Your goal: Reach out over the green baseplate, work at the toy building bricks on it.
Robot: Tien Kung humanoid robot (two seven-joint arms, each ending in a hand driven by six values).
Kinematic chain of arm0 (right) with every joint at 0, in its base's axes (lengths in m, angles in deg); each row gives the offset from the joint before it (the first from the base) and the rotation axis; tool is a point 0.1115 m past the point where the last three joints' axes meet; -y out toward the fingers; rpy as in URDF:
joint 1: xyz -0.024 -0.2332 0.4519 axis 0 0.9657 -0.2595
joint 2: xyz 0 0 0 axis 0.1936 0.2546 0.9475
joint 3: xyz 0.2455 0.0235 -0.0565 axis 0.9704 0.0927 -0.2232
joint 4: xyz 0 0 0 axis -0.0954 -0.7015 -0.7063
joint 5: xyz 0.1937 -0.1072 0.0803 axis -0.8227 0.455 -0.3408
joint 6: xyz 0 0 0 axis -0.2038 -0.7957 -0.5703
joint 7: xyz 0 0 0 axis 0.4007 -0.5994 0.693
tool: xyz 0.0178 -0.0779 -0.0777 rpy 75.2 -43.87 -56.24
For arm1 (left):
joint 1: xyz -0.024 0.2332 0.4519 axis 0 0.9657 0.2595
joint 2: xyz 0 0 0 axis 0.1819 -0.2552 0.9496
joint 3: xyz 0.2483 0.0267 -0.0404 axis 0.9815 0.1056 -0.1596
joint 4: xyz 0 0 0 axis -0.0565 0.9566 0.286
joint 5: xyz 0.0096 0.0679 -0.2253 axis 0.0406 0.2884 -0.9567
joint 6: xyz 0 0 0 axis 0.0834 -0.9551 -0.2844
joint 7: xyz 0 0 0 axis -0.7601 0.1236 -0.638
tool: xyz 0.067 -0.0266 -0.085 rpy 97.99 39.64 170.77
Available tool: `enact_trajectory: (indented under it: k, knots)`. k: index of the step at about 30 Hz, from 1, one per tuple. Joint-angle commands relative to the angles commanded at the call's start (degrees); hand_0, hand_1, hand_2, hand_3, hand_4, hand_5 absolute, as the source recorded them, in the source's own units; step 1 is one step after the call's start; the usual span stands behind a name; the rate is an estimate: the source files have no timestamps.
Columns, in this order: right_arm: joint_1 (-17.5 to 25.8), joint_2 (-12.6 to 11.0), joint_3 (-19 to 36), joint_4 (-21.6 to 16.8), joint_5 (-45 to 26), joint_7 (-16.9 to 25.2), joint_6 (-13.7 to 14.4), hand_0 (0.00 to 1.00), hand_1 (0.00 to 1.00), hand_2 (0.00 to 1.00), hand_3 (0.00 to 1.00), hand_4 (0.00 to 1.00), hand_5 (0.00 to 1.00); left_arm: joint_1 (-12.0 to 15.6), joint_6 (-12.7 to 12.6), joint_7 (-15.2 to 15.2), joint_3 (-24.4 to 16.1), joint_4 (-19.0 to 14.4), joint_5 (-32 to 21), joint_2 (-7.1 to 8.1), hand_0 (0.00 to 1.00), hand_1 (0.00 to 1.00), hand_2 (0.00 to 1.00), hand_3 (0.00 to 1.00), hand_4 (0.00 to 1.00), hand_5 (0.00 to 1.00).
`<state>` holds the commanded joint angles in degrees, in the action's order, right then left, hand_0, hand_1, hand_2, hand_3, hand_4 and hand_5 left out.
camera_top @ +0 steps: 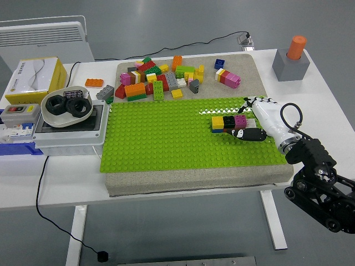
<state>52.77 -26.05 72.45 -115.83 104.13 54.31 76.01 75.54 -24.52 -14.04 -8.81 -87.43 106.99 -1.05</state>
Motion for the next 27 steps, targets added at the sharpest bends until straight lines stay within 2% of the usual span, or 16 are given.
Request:
enact_trajectory:
  k: [9,27]
  knots:
    - [-1.12,0.84,-1.26,3.30,-1.30,0.04,-0.27,0.922,0.868,0.889,0.589,0.931,0.558,-0.23,-0.21,-0.22,-0.06,0.00,0.06,0.06,0.772,0.723,0.700,0.835,0.998,0.998]
    - [-2.10,1.50,-3.11,5.61,-2.83,0.08,-0.54,0.921,0.862,0.886,0.591,0.926,0.555,-0.32,-0.23,-0.23,-0.31,0.00,0.46,0.04,0.772,0.723,0.699,0.833,0.998,0.998]
